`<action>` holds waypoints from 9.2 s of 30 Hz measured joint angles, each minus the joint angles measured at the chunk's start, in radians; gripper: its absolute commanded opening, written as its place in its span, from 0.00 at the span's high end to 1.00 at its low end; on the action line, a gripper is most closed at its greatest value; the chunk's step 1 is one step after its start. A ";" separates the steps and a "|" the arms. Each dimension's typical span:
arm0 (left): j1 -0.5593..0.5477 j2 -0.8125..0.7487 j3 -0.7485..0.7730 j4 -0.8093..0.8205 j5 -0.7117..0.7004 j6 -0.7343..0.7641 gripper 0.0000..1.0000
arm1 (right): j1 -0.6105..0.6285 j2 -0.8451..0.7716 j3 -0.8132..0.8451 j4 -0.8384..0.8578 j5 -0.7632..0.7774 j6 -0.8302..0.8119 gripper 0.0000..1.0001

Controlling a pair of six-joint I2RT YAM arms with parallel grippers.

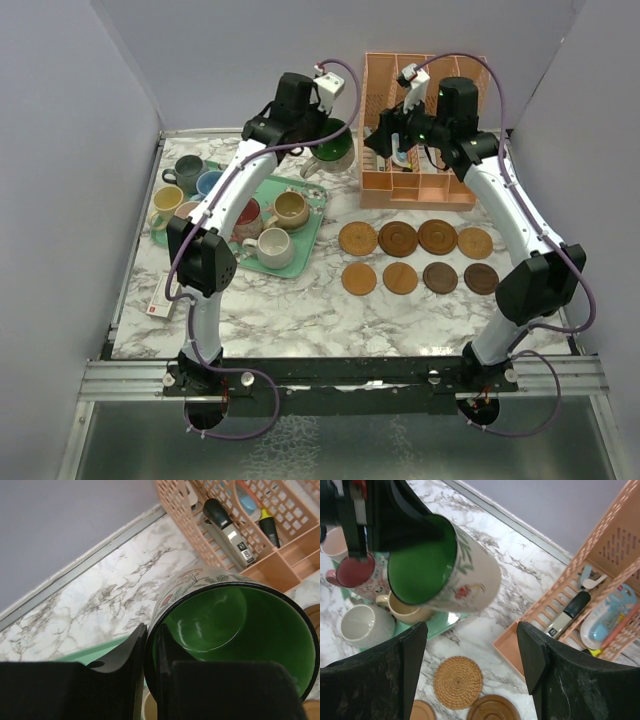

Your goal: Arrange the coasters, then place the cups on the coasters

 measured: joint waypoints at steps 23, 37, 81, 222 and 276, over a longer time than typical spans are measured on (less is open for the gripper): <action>-0.213 -0.060 -0.208 0.216 -0.328 -0.127 1.00 | 0.035 0.035 -0.071 0.029 0.115 0.211 0.39; -0.307 -0.060 -0.234 0.245 -0.517 -0.182 1.00 | 0.039 0.076 -0.088 0.034 0.209 0.232 0.72; -0.262 -0.270 -0.464 0.337 0.010 -0.160 0.44 | -0.131 -0.048 -0.285 -0.112 0.352 0.064 0.99; -0.235 -0.353 -0.557 0.205 0.151 0.111 0.19 | -0.698 0.090 -0.319 -0.303 0.094 -0.607 0.99; -0.235 -0.353 -0.579 0.192 0.150 0.129 0.19 | -0.698 0.098 -0.237 -0.299 0.067 -0.611 0.57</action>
